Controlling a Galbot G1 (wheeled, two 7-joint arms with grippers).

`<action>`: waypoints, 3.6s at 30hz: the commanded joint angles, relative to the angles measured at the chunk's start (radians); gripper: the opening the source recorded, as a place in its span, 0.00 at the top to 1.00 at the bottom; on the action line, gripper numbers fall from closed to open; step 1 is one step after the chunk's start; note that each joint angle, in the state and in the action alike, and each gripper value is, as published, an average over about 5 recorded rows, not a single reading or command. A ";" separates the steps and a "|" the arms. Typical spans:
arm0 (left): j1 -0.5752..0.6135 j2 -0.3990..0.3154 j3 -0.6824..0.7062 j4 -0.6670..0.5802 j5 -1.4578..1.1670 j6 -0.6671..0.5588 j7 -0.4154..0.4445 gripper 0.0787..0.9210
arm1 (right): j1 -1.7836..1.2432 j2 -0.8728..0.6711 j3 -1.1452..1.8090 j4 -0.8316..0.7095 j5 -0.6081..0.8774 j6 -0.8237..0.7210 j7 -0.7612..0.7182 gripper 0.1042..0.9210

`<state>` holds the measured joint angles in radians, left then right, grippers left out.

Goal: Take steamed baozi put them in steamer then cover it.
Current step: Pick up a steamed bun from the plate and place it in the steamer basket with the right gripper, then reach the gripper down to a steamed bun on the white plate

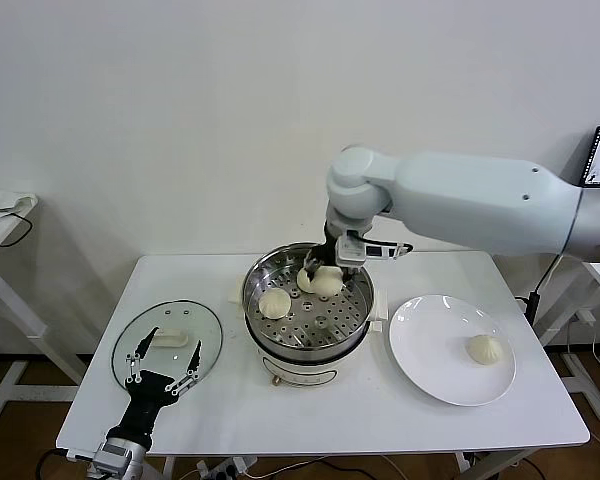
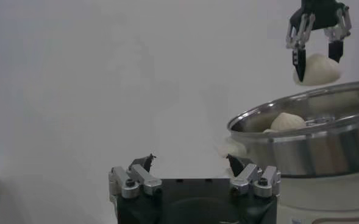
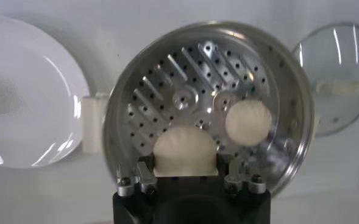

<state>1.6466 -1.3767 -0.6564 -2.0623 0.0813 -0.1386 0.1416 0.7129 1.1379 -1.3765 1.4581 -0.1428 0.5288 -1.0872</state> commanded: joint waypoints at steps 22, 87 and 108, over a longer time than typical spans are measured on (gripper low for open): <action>0.004 0.004 -0.012 0.010 -0.003 -0.006 0.002 0.12 | -0.105 0.097 -0.041 -0.033 0.047 -0.023 -0.033 0.32; 0.020 -0.006 0.024 -0.013 0.030 -0.010 -0.005 0.12 | -0.689 -0.658 0.596 -0.226 -0.046 -0.635 -0.202 0.12; 0.017 -0.011 0.020 0.004 0.032 -0.012 -0.004 0.12 | -0.850 -0.492 0.822 -0.414 -0.182 -0.605 -0.160 0.12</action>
<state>1.6634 -1.3871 -0.6358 -2.0621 0.1131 -0.1497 0.1372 -0.0653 0.6084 -0.6452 1.1090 -0.2694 -0.0755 -1.2532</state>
